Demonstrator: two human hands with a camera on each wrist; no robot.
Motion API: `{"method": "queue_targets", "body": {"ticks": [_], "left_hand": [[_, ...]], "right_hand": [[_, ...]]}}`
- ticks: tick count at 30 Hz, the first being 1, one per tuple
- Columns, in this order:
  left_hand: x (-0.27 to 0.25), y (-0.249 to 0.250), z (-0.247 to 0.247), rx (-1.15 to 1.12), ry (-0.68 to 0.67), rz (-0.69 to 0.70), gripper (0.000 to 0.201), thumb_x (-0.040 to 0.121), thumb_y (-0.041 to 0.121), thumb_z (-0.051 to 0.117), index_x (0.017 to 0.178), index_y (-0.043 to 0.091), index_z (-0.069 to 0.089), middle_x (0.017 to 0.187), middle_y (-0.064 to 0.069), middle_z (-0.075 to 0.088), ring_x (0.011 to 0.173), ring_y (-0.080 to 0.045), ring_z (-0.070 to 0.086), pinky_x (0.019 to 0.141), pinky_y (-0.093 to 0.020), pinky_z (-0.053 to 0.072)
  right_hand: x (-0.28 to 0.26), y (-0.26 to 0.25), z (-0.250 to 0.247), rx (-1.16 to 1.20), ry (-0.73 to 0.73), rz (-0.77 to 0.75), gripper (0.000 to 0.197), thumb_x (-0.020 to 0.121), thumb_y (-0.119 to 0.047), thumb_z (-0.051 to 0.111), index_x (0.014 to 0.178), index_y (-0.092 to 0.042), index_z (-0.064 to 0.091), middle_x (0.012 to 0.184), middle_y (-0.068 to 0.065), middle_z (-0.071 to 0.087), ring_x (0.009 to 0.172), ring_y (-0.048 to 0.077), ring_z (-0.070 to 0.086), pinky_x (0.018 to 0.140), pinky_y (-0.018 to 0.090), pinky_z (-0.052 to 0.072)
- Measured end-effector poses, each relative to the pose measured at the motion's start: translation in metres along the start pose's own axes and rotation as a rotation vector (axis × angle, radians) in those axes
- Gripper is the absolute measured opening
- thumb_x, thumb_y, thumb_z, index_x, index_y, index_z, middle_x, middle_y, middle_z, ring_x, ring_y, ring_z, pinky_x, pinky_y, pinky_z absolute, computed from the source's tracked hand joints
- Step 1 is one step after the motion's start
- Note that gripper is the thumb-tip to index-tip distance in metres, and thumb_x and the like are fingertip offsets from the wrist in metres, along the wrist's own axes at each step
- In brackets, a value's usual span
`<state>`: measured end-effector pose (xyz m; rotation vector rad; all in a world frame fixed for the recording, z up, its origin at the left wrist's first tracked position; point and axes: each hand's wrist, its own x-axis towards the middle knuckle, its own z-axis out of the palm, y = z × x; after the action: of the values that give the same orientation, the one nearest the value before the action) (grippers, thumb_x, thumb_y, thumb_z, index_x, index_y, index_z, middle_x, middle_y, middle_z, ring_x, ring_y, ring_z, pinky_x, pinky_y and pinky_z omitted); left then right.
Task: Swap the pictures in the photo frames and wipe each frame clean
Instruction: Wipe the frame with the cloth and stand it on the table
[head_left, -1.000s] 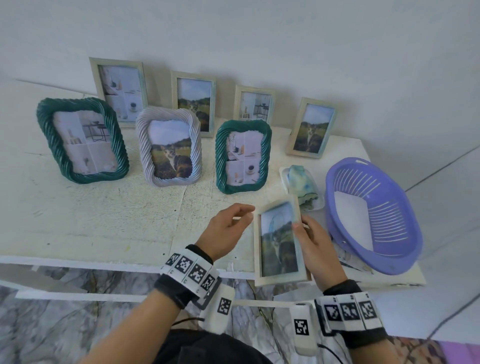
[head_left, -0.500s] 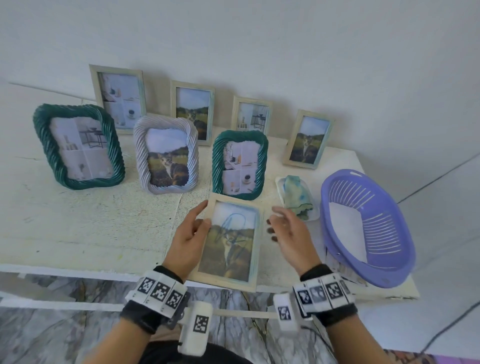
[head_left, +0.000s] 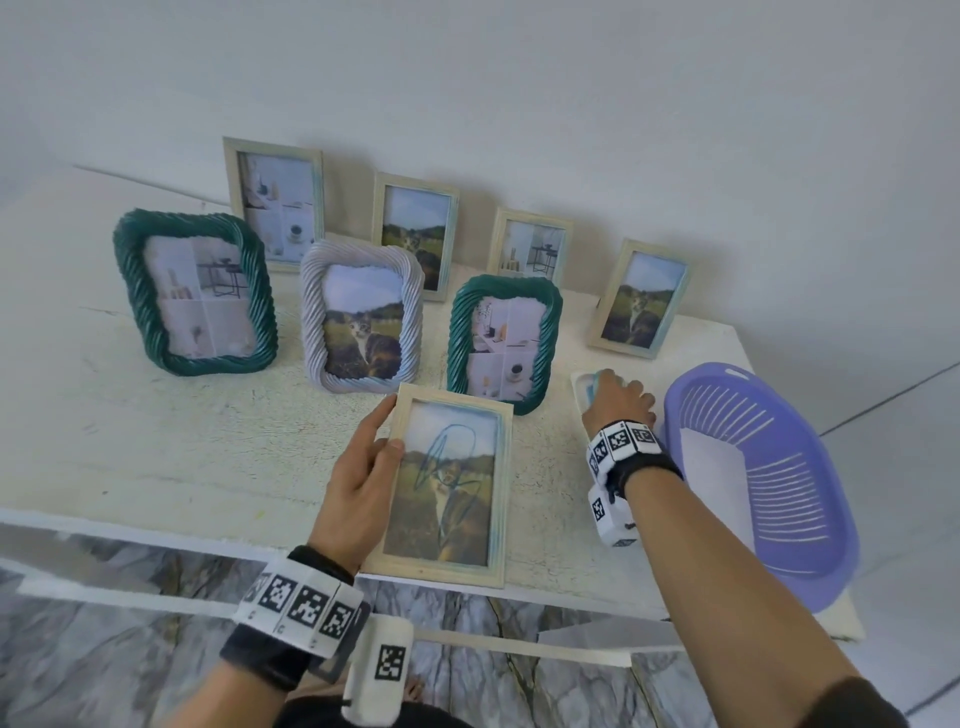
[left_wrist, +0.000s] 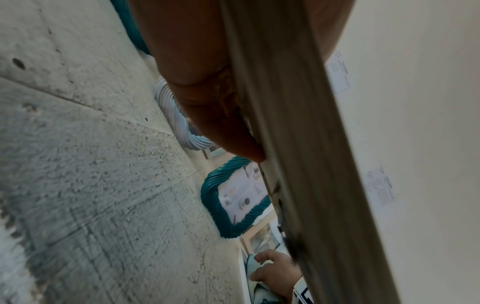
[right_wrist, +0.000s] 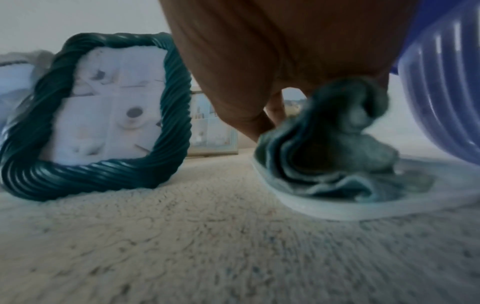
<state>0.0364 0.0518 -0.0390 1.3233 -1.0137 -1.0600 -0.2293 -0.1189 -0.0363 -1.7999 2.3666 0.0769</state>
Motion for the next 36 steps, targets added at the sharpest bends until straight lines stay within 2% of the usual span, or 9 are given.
{"method": "queue_targets", "body": {"ticks": [8, 11, 14, 18, 20, 22, 27, 30, 36], "left_hand": [[0.002, -0.001, -0.002, -0.023, 0.003, 0.017, 0.049, 0.092, 0.034, 0.043, 0.139, 0.043, 0.044, 0.094, -0.036, 0.054, 0.078, -0.025, 0.052, 0.075, -0.040, 0.044], [0.001, -0.002, 0.002, -0.032, -0.008, 0.031, 0.051, 0.092, 0.034, 0.043, 0.141, 0.042, 0.042, 0.099, -0.035, 0.055, 0.082, -0.026, 0.053, 0.077, -0.042, 0.047], [0.001, -0.004, 0.005, -0.016, -0.020, 0.064, 0.052, 0.091, 0.041, 0.045, 0.143, 0.042, 0.040, 0.097, -0.034, 0.055, 0.080, -0.026, 0.053, 0.076, -0.043, 0.047], [-0.001, -0.002, 0.014, 0.069, -0.044, 0.134, 0.045, 0.102, 0.033, 0.045, 0.147, 0.035, 0.038, 0.087, -0.029, 0.058, 0.069, -0.020, 0.052, 0.066, -0.032, 0.044], [-0.003, -0.001, 0.018, 0.104, -0.034, 0.165, 0.046, 0.102, 0.024, 0.044, 0.147, 0.027, 0.038, 0.085, -0.010, 0.067, 0.072, -0.007, 0.058, 0.069, -0.020, 0.046], [-0.006, 0.002, 0.022, 0.135, -0.021, 0.189, 0.046, 0.101, 0.027, 0.045, 0.147, 0.024, 0.038, 0.082, 0.005, 0.066, 0.069, 0.000, 0.056, 0.068, -0.017, 0.045], [-0.004, 0.007, 0.022, 0.177, -0.022, 0.214, 0.045, 0.102, 0.012, 0.046, 0.146, 0.019, 0.039, 0.073, 0.010, 0.061, 0.062, 0.008, 0.050, 0.064, -0.008, 0.039], [-0.004, 0.008, 0.021, 0.184, -0.031, 0.220, 0.046, 0.101, 0.017, 0.048, 0.146, 0.021, 0.038, 0.074, 0.004, 0.062, 0.061, 0.006, 0.050, 0.063, -0.012, 0.041], [-0.004, 0.005, 0.032, 0.189, 0.000, 0.235, 0.048, 0.100, 0.015, 0.048, 0.146, 0.021, 0.037, 0.064, 0.017, 0.057, 0.054, 0.002, 0.045, 0.056, -0.012, 0.037]], "right_hand": [[-0.034, 0.002, -0.021, 0.333, 0.152, -0.101, 0.040, 0.092, -0.015, 0.049, 0.132, -0.020, 0.046, 0.115, 0.021, 0.054, 0.106, 0.042, 0.052, 0.080, 0.037, 0.041], [-0.082, -0.004, -0.034, 0.535, 0.286, -0.275, 0.044, 0.090, -0.013, 0.052, 0.133, -0.023, 0.048, 0.113, 0.011, 0.056, 0.095, 0.025, 0.058, 0.074, 0.026, 0.041], [-0.134, -0.016, -0.041, 0.682, 0.211, -0.533, 0.049, 0.091, -0.007, 0.055, 0.137, -0.021, 0.048, 0.107, -0.001, 0.053, 0.080, 0.000, 0.052, 0.069, 0.006, 0.038], [-0.163, -0.031, -0.021, 0.497, 0.183, -0.666, 0.048, 0.087, -0.014, 0.059, 0.134, -0.019, 0.049, 0.104, 0.001, 0.048, 0.076, 0.012, 0.052, 0.066, 0.011, 0.038], [-0.166, -0.039, -0.013, 0.425, 0.214, -0.651, 0.041, 0.089, -0.021, 0.061, 0.129, -0.019, 0.053, 0.098, 0.001, 0.044, 0.072, 0.018, 0.052, 0.063, 0.018, 0.037], [-0.166, -0.044, -0.011, 0.443, 0.241, -0.624, 0.033, 0.092, -0.026, 0.061, 0.124, -0.016, 0.057, 0.092, -0.001, 0.042, 0.069, 0.019, 0.051, 0.061, 0.021, 0.039], [-0.176, -0.047, -0.010, 0.548, 0.172, -0.743, 0.029, 0.092, -0.018, 0.059, 0.121, -0.019, 0.061, 0.094, -0.001, 0.045, 0.075, 0.015, 0.053, 0.065, 0.022, 0.044], [-0.182, -0.037, -0.014, 0.486, 0.090, -0.856, 0.032, 0.092, -0.018, 0.056, 0.124, -0.022, 0.059, 0.095, -0.002, 0.041, 0.070, 0.013, 0.051, 0.062, 0.022, 0.045], [-0.171, -0.040, -0.025, 0.394, 0.196, -0.750, 0.026, 0.093, -0.019, 0.056, 0.119, -0.019, 0.060, 0.096, -0.003, 0.039, 0.066, 0.012, 0.050, 0.059, 0.019, 0.043]]}}
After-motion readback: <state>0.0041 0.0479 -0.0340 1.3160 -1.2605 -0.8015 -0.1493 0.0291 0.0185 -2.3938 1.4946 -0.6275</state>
